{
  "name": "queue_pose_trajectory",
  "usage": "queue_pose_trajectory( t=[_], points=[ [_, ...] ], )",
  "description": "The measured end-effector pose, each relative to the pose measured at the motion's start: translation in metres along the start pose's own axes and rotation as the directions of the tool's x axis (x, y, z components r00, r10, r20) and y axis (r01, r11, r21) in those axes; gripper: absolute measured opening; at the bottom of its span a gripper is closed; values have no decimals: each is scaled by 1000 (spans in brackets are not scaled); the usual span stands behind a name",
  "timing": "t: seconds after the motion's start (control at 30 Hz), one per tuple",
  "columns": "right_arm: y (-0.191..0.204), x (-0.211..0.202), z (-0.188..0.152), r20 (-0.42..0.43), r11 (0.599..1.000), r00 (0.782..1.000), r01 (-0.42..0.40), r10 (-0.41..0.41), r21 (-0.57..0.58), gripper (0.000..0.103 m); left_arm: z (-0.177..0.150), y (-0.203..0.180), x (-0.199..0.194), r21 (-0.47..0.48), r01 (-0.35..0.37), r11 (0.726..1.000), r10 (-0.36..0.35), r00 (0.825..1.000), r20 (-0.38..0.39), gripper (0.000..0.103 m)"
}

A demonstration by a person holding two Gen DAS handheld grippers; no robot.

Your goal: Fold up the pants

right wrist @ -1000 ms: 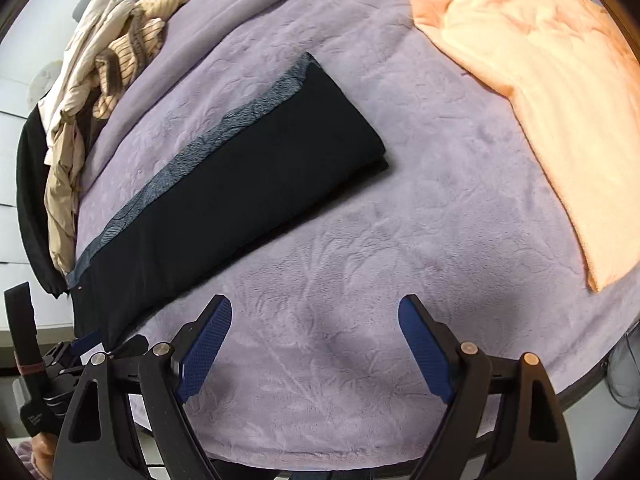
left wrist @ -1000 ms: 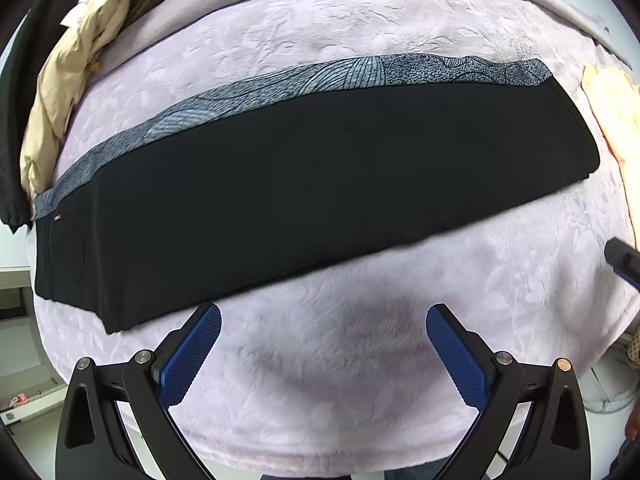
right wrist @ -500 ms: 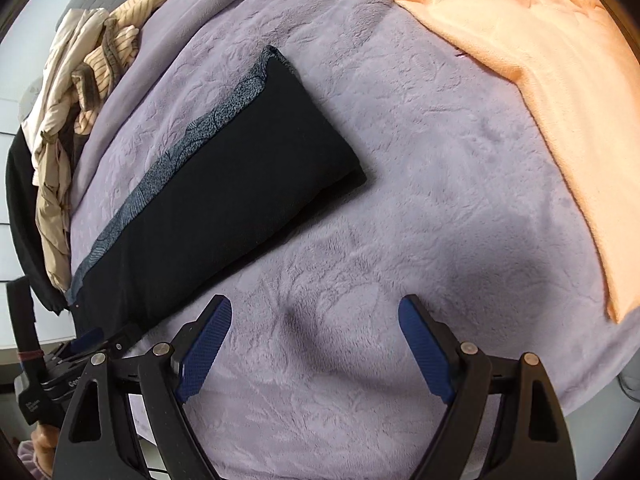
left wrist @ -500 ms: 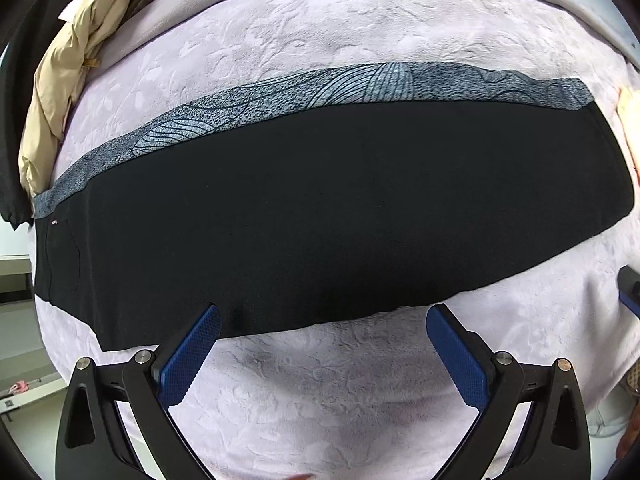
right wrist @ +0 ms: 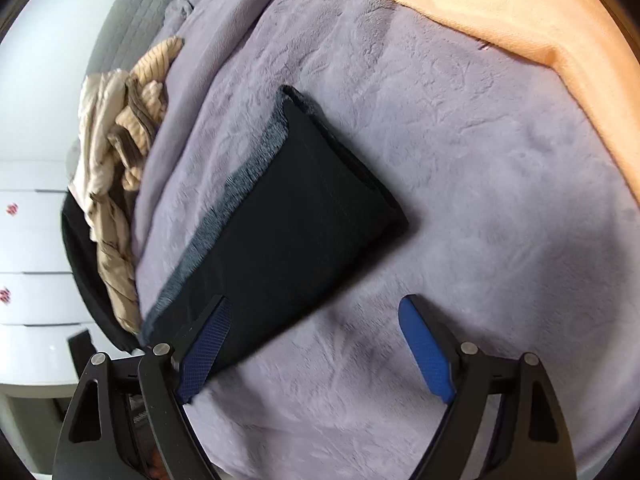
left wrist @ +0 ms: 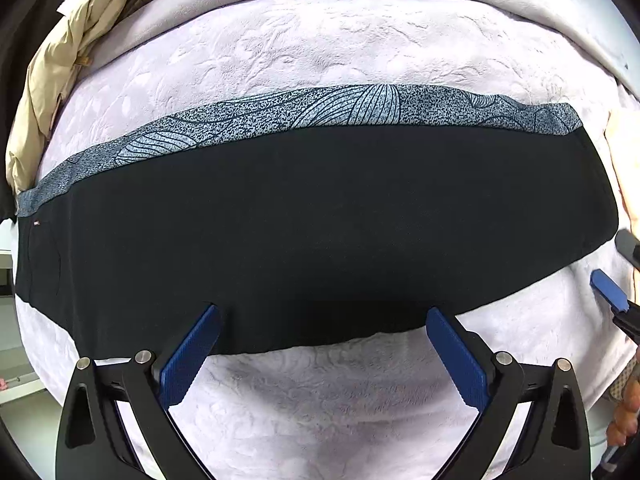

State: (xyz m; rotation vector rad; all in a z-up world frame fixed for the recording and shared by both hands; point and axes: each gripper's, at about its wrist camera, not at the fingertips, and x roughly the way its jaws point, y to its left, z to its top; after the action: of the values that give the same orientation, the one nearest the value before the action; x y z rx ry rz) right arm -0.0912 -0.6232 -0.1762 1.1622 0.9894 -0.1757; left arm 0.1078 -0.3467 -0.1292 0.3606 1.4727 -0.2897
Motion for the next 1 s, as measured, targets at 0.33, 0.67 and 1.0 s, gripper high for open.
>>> queue_pose_trajectory(
  t=[0.33,0.67,1.0],
  points=[
    [-27,27,9,29,977,981,-195,193,91,66,22,-1,18,-37,40,999,-38,998,43,93],
    [-7,55,24,67,938,946,-323,317,124,12,48,-3,0,-2,12,1000,-12,989,148,76],
    [45,41,21,49,934,934,-352,355,-53,12,93,-33,58,69,-140,988,119,961,249,77]
  ],
)
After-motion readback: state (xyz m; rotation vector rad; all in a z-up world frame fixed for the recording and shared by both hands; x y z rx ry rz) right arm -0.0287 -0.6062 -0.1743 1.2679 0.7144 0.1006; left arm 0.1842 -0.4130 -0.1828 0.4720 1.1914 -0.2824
